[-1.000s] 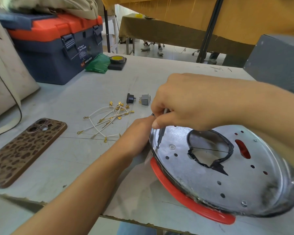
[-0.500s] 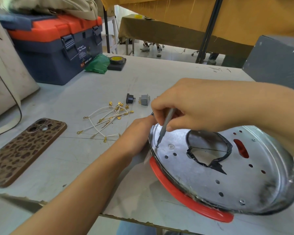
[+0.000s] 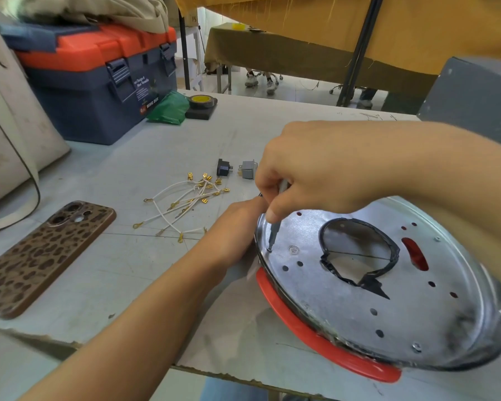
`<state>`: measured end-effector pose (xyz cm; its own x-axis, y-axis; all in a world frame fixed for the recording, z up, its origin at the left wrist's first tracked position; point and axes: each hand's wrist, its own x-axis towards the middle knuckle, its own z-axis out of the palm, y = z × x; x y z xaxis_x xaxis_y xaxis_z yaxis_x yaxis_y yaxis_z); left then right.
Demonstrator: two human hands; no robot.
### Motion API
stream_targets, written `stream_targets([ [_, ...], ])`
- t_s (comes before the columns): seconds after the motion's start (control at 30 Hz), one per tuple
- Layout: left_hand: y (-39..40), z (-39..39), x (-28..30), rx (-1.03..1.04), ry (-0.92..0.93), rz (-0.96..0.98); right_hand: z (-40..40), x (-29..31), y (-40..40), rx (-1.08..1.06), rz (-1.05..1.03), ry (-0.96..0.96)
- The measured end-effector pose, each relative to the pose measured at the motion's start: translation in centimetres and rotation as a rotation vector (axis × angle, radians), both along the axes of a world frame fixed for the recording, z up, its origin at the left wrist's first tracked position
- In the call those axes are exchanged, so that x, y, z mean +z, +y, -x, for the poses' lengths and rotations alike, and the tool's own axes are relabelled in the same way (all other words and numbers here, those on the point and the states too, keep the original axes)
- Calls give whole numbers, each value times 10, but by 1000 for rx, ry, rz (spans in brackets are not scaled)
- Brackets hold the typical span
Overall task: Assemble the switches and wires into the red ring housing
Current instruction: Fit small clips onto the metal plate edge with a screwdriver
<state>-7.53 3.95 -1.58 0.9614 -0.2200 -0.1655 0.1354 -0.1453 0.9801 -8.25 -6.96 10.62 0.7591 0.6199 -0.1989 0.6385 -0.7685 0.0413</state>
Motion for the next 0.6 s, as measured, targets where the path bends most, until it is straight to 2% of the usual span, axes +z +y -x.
stream_targets([
  [0.27,0,0,1,-5,-28,-13,2,-6,-1,-47,4,-25],
  [0.47,1,0,-1,-44,-20,-12,10,-6,-12,-30,-44,55],
  [0.6,1,-1,-3,-57,-24,-19,10,-4,-11,22,-84,-14],
])
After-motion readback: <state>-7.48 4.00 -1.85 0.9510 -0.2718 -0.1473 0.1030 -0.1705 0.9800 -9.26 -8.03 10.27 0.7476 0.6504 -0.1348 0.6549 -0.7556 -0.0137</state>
